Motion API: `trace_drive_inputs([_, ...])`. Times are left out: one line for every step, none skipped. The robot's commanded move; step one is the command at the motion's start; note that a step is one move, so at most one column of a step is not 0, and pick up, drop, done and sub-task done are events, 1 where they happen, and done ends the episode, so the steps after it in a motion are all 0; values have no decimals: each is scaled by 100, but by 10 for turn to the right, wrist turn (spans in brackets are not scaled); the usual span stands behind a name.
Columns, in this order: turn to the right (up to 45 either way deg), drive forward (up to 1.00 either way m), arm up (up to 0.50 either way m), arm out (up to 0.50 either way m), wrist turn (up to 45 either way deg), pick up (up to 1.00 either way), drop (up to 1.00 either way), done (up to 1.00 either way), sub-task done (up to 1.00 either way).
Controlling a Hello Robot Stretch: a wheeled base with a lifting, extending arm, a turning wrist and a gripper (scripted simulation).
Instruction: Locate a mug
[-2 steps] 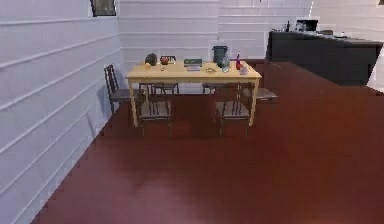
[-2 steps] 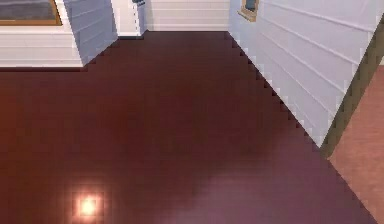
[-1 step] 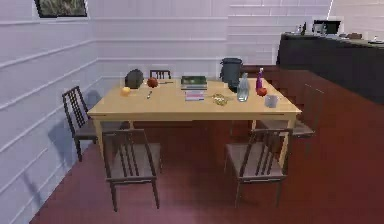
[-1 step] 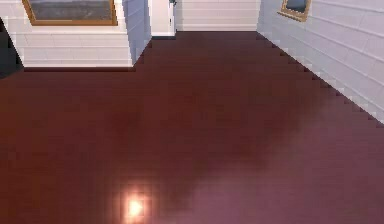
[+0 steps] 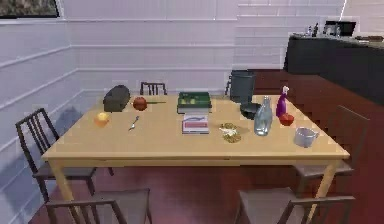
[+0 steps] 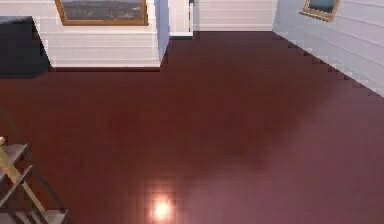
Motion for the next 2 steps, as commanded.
trace_drive_inputs([300,0,0,0,0,0,0,0,0])
trace_drive_inputs([0,0,0,0,0,0,0,100,0])
